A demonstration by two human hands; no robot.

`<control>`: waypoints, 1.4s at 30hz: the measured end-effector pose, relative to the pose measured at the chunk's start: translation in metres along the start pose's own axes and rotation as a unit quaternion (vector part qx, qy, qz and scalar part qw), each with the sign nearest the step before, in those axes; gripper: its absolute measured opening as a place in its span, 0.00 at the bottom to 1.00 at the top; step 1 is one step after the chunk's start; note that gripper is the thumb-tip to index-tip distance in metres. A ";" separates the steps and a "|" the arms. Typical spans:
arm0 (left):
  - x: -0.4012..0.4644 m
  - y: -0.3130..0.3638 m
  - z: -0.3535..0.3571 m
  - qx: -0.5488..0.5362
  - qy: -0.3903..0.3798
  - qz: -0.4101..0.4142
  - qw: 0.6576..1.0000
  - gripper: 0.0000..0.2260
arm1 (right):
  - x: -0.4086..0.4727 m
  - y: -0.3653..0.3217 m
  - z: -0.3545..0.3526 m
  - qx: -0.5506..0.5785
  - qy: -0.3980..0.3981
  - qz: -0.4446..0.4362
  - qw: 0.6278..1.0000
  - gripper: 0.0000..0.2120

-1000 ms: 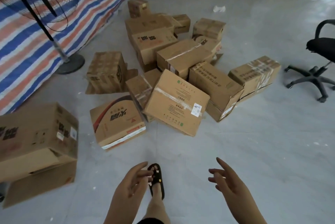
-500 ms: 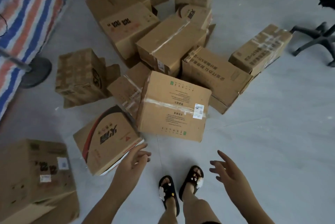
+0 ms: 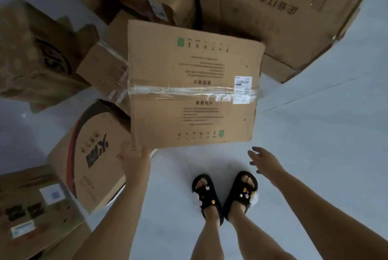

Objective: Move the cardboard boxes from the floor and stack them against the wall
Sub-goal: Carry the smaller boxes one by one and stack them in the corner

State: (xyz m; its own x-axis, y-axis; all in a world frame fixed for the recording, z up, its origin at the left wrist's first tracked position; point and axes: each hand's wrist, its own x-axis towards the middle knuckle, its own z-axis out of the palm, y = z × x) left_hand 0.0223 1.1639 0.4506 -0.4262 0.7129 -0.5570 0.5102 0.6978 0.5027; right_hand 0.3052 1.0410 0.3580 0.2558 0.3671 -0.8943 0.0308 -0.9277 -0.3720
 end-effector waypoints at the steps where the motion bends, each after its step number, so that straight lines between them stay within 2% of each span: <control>1: 0.017 -0.008 0.009 0.019 0.019 -0.011 1.000 0.29 | 0.025 0.008 0.007 0.005 0.006 0.010 1.000 0.24; 6: 0.071 -0.047 0.042 -0.020 0.073 0.061 0.995 0.22 | 0.119 0.032 0.032 0.067 0.086 0.036 0.993 0.30; 9: 0.084 -0.060 0.055 -0.069 0.085 0.115 0.987 0.14 | 0.160 0.038 0.038 0.077 0.117 0.032 0.990 0.29; 12: 0.096 -0.072 0.056 -0.124 0.075 0.111 0.983 0.20 | 0.179 0.043 0.044 0.139 0.089 0.028 0.986 0.24; 16: 0.095 -0.070 0.038 -0.170 0.032 0.078 0.982 0.24 | 0.162 0.043 0.041 0.290 0.103 0.040 0.951 0.22; 19: 0.079 -0.037 0.020 -0.255 -0.005 0.051 0.966 0.22 | 0.121 0.031 0.025 0.379 0.132 0.031 0.915 0.20; 22: 0.050 0.014 -0.003 -0.294 -0.049 0.057 0.953 0.15 | 0.069 0.015 -0.001 0.446 0.140 0.012 0.884 0.17; 26: 0.007 0.079 -0.037 -0.257 -0.041 0.065 0.963 0.09 | -0.018 -0.014 -0.044 0.469 0.161 -0.022 0.868 0.10; 28: -0.019 0.098 -0.053 -0.231 -0.057 0.064 0.969 0.08 | -0.067 -0.023 -0.062 0.465 0.183 -0.031 0.866 0.11; 32: -0.081 0.118 -0.083 -0.214 -0.102 0.040 0.971 0.14 | -0.169 -0.019 -0.090 0.463 0.231 -0.035 0.855 0.14; 35: -0.118 0.126 -0.103 -0.196 -0.152 0.050 0.967 0.11 | -0.238 -0.004 -0.101 0.468 0.268 -0.038 0.841 0.13; 39: -0.156 0.141 -0.121 -0.181 -0.206 0.059 0.960 0.13 | -0.319 0.023 -0.103 0.485 0.327 -0.047 0.810 0.08; 42: -0.187 0.152 -0.129 -0.166 -0.268 0.089 0.945 0.10 | -0.371 0.051 -0.096 0.533 0.367 -0.046 0.761 0.08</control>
State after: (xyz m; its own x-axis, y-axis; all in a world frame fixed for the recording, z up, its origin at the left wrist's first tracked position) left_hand 0.0829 1.1464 0.7168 0.1297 0.7455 -0.6538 0.2380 0.6167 0.7504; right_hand 0.3048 0.8513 0.6946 0.7827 -0.0731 -0.6181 -0.6202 -0.1753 -0.7646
